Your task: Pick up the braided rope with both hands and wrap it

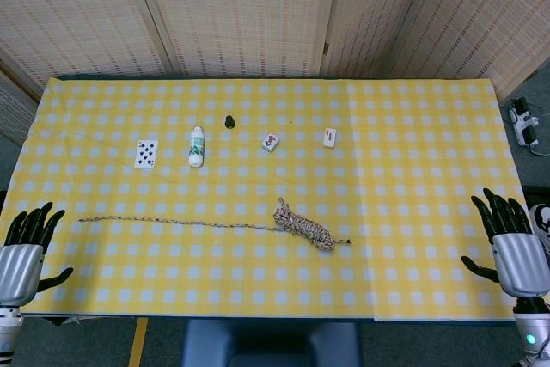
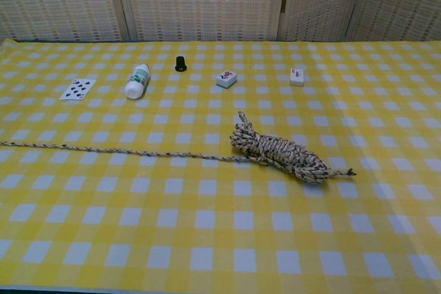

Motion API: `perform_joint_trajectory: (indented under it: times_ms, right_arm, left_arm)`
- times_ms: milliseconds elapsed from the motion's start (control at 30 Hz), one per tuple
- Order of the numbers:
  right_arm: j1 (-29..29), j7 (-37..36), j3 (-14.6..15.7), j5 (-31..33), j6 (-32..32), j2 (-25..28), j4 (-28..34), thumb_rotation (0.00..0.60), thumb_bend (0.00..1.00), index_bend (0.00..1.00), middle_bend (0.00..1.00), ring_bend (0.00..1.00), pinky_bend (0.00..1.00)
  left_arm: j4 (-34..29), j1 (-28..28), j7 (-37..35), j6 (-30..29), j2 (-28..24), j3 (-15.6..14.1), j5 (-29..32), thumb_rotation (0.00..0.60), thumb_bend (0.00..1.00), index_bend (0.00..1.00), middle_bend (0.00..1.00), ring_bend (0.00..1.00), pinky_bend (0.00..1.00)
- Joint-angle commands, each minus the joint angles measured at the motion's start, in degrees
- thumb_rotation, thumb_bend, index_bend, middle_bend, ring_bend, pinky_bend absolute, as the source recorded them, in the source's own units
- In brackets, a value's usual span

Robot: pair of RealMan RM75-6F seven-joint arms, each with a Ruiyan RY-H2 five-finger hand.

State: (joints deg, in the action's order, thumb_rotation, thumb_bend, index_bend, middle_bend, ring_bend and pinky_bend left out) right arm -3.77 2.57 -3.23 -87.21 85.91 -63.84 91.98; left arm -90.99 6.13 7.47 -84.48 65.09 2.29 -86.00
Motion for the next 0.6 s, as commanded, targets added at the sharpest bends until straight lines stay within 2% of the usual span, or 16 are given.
perform_joint_trajectory:
  times_ms: [33,333,600]
  right_arm:
    - [-0.21,-0.34,0.09,-0.10,-0.44,0.23,0.31,0.600,0.17,0.00,0.00,0.04,0.00]
    - [-2.33,-0.69,0.63,-1.92,-3.41,0.52,1.27,0.600,0.17,0.00,0.00,0.06,0.00]
    - [-8.28,-2.32,0.91,-3.88,-11.73,-2.55,0.77,0.600,0.17,0.00,0.00,0.06,0.00]
  left_arm:
    - [0.23,0.06,-0.07,0.13,0.28,0.02,0.13,0.600,0.13,0.14,0.01,0.00,0.00]
    - [1.29,-0.02,-1.03,-0.91,1.21,0.10,-0.67,0.600,0.13,0.14,0.01,0.00,0.00]
    - [1.33,-1.05,-1.92,-2.35,1.22,-0.57,-1.41,0.600,0.13,0.15,0.01,0.00,0.00]
